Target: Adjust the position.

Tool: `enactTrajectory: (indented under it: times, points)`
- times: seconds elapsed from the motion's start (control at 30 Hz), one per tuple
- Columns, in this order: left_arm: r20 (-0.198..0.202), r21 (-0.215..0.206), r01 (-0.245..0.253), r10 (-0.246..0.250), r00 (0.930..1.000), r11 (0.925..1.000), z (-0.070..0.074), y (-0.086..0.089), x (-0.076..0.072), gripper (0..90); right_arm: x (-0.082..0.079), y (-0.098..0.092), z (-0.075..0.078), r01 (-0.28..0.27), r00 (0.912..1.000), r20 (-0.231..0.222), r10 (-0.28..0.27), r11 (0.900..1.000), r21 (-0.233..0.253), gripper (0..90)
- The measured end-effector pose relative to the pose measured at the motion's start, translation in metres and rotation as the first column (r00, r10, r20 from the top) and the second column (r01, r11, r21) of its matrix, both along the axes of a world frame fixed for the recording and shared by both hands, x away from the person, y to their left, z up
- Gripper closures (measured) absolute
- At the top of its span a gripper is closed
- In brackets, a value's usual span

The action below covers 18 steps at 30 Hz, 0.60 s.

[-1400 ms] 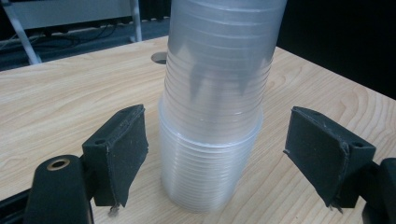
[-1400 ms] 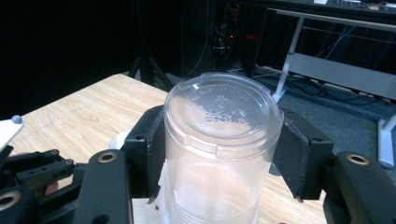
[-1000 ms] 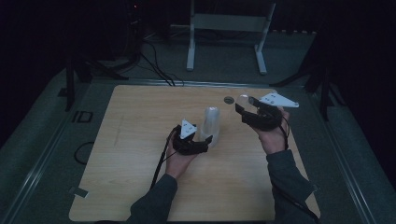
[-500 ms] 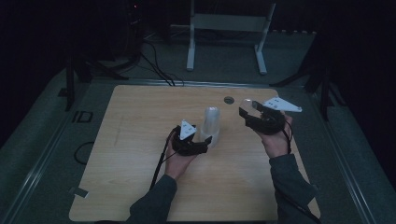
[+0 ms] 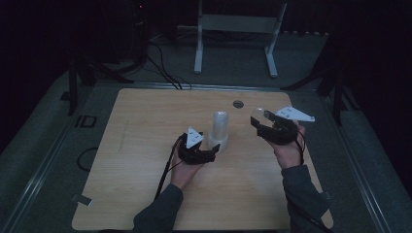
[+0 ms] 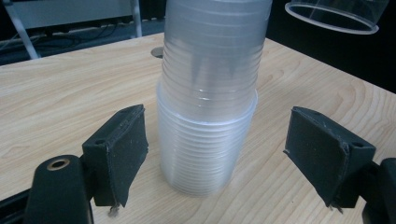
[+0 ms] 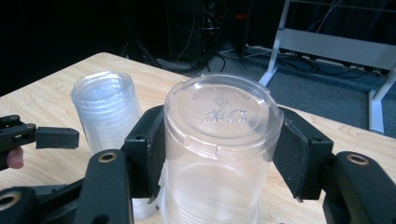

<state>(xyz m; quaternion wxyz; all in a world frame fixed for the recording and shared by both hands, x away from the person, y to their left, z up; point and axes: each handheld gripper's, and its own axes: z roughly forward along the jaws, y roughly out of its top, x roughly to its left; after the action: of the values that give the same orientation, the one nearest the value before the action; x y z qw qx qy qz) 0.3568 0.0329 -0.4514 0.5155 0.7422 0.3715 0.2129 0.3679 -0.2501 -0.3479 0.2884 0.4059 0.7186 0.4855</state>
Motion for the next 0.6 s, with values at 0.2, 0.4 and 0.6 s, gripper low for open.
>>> enactTrajectory:
  times: [0.2,0.4,0.6]
  points:
    - [0.003,0.0,0.006,-0.006,1.0,1.0,0.0,0.001,-0.003,20.3,-0.001,-0.005,-0.008,0.001,0.9997,-0.022,0.0,0.999,0.032,40.3]
    - [0.009,-0.005,0.011,-0.011,0.9999,0.9999,0.001,0.001,-0.004,20.4,-0.004,-0.007,-0.021,0.005,0.999,-0.045,-0.004,0.999,0.035,40.5]
    - [0.018,-0.015,0.017,-0.016,0.9997,0.9998,0.003,0.0,-0.006,20.4,-0.01,-0.009,-0.032,0.009,0.998,-0.064,-0.006,0.999,0.043,40.4]
